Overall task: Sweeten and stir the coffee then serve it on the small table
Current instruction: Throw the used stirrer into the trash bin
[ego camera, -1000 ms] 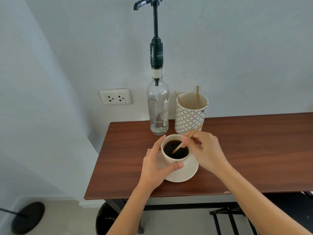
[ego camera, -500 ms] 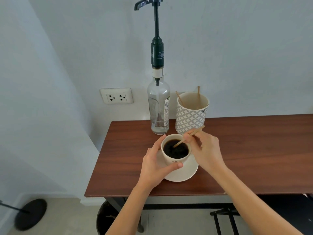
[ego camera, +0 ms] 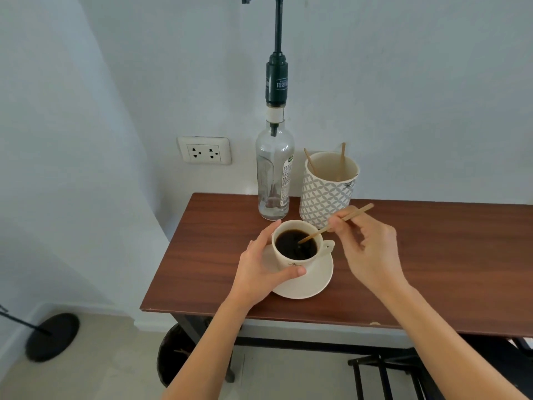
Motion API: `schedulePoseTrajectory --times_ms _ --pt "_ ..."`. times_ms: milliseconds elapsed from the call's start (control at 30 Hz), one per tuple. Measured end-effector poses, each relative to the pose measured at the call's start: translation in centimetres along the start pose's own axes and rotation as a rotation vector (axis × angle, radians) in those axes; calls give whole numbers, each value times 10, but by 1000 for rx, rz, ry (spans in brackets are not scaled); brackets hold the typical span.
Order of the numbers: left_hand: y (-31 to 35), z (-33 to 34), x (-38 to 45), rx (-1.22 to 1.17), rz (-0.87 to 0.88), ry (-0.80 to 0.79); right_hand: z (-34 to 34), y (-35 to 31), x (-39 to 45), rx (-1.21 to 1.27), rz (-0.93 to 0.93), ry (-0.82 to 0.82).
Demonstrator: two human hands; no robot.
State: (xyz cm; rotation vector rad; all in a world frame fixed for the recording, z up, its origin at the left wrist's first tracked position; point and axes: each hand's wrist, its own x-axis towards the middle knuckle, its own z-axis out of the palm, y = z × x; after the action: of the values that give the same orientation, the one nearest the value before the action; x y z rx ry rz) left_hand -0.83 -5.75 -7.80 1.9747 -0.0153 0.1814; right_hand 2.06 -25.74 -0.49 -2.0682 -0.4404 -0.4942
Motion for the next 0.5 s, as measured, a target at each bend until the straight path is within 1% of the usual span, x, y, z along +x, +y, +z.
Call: schedulePoseTrajectory --times_ms 33,133,200,300,400,433,500 --pt "0 0 0 -1 -5 -4 -4 0 -1 -17 -4 -8" --pt "-1 0 1 -8 -32 -11 -9 -2 -1 -42 0 36" --pt "1 -1 0 -2 -35 -22 -11 -3 -1 -40 1 23" --pt "5 -2 -2 3 -21 -25 -16 -5 -1 -42 -11 83" --pt "7 -2 -2 -18 -18 -32 -18 -5 2 -47 53 59" --pt "6 -2 -2 -28 -15 -33 -18 -4 2 -47 83 77" --pt "4 -5 -1 -40 -14 -46 -18 -2 6 7 173 163"
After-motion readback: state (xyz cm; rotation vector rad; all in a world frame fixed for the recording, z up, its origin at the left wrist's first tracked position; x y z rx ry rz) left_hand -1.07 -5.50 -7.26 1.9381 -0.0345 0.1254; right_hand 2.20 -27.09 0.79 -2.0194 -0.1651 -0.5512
